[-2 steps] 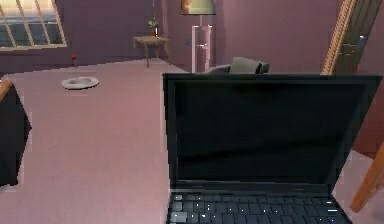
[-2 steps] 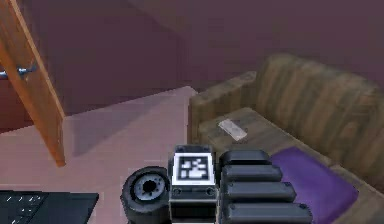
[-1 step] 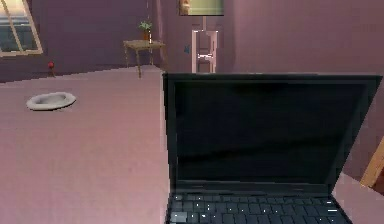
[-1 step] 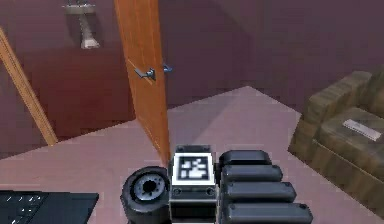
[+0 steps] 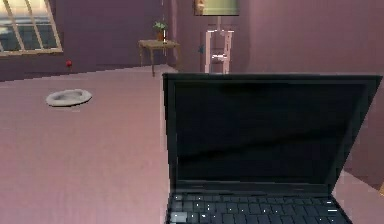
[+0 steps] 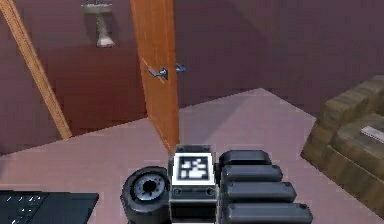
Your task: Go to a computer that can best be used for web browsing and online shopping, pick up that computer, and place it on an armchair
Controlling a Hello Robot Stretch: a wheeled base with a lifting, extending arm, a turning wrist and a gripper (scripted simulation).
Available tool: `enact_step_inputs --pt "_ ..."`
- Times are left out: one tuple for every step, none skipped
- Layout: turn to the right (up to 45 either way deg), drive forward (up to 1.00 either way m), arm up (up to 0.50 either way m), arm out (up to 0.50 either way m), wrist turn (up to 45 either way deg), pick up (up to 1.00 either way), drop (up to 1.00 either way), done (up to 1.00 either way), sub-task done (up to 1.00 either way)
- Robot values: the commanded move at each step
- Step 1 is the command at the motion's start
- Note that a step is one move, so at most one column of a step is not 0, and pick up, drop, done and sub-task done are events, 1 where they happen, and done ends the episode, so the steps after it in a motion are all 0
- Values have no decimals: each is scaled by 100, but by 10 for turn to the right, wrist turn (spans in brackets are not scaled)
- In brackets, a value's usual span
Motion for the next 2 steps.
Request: enact_step_inputs --pt "0 100 0 0 0 0 0 0 0" --pt "0 55 0 0 0 0 0 0 0"
